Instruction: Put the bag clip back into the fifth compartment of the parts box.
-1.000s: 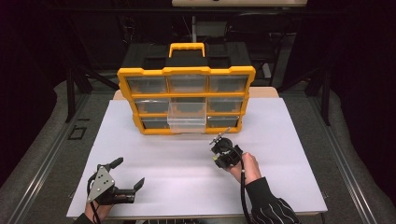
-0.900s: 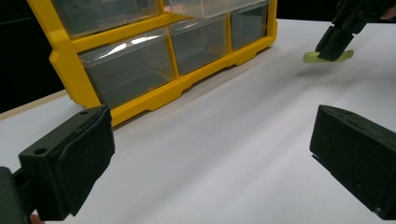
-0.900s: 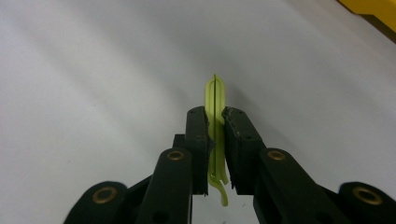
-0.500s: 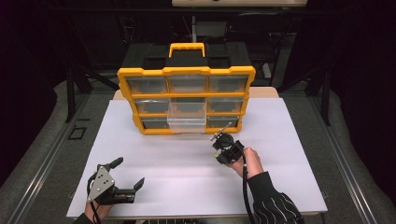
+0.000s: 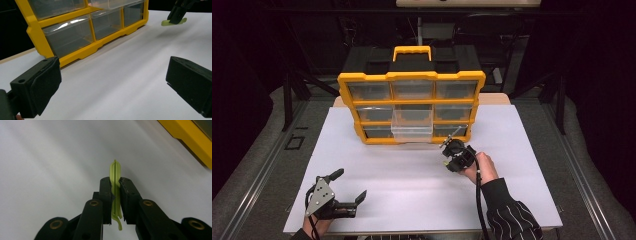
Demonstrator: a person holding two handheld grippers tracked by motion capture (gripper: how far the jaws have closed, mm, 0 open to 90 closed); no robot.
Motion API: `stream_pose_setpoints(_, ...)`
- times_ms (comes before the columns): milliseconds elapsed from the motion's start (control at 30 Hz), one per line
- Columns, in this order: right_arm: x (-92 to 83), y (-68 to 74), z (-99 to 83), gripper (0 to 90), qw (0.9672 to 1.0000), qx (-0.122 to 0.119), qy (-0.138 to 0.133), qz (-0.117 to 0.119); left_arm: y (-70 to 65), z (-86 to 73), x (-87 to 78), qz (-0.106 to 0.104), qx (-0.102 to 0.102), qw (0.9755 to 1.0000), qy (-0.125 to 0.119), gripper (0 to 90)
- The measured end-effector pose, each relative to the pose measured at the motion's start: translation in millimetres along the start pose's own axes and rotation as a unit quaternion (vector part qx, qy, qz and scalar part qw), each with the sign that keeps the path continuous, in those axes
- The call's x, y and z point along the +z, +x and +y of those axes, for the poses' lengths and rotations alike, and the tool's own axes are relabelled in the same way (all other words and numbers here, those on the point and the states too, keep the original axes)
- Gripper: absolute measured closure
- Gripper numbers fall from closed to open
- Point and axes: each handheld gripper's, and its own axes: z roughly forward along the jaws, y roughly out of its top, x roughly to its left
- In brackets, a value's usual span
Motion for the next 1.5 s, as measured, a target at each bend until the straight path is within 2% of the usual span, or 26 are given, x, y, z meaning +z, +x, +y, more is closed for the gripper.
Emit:
stream_pose_setpoints(233,-4.0,-6.1,2.6,80.4,0.9999,-0.01,0.0,-0.002,0.0,0.0,0.3,0.0,-0.001,1.0,0.0,0.2)
stream_pose_setpoints(267,-6.3,-7.1,3.8,80.4,0.9999,-0.012,0.011,-0.002,0.0,0.0,0.4,0.0,0.0,1.0,0.0,0.2)
stream_pose_setpoints(300,-5.9,-7.4,3.8,80.4,0.9999,-0.012,0.004,-0.005,0.2,-0.1,0.4,0.0,0.0,1.0,0.001,0.2)
stream_pose_setpoints(333,-6.0,-8.5,4.1,80.4,0.9999,-0.011,0.0,0.007,0.1,-0.2,0.5,0.001,-0.001,1.0,0.001,0.2)
stream_pose_setpoints(500,-8.9,-10.6,7.5,80.4,0.9998,-0.021,-0.005,0.004,0.4,-0.1,0.6,0.001,0.0,1.0,0.001,0.2)
stream_pose_setpoints(1167,-23.9,-20.4,23.1,80.4,0.9989,-0.045,-0.009,0.001,0.3,-0.2,0.9,-0.001,-0.001,1.0,0.0,0.2)
stream_pose_setpoints(1500,-36.8,-26.6,29.3,80.4,0.9983,-0.055,-0.022,0.0,0.3,-0.1,0.5,0.0,-0.001,1.0,0.0,0.2)
